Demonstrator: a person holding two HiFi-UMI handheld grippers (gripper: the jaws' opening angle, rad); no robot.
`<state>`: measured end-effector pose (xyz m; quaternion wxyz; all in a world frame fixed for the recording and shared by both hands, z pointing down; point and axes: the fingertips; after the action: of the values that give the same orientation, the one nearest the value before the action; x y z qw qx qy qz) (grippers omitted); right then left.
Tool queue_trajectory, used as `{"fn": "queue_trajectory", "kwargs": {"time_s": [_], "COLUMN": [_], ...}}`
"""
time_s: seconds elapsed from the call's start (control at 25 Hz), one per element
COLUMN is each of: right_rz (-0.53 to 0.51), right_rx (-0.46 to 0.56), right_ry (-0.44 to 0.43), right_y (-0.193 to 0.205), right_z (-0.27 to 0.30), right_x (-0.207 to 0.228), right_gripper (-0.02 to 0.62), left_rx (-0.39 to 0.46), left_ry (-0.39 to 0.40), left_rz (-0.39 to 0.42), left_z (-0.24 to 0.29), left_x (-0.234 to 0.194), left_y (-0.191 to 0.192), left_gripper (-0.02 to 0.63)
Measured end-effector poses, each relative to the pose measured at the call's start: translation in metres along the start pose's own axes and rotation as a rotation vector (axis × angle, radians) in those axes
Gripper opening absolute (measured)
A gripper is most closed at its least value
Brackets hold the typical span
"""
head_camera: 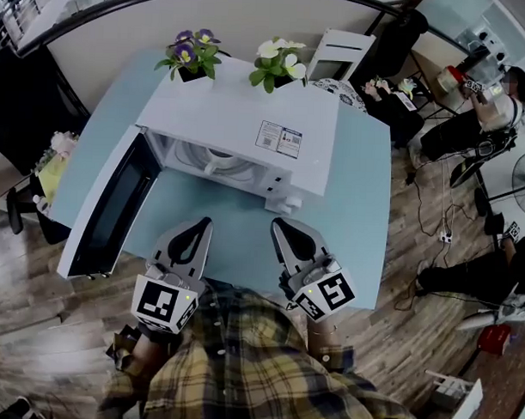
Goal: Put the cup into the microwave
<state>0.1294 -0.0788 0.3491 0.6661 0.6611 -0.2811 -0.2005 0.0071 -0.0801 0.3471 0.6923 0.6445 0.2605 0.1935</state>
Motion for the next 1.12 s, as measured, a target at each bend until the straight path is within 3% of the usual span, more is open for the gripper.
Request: {"fn": "queue_trajectory", "kwargs": {"time_s": [0.64,1.12], "right_rz": [0.021,0.021], "right_rx": [-0.018,-0.012], "right_ry": [0.024,-0.006], "right_y": [0.005,0.006], "right_z": [-0.031,-0.027], "right_x": [0.025,0.025], "right_gripper": [0.002,0.002], "left_rx": [-0.012,-0.016], "left_ry": [-0.036,-0.057], "left_rz": [0.002,0.009], "left_z": [0.002,0.000], "left_x": [0.023,0.025], "left_y": [0.012,0.013], "left_gripper": [-0.008,-0.008]}}
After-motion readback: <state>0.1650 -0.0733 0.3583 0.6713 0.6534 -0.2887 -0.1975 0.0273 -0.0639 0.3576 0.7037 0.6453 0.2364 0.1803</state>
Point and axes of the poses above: the fingertips, and each gripper's own axes: z forward along the fingers, x to its right, y out of its underside, and after that the axes turned 4 degrees about x, right-handed
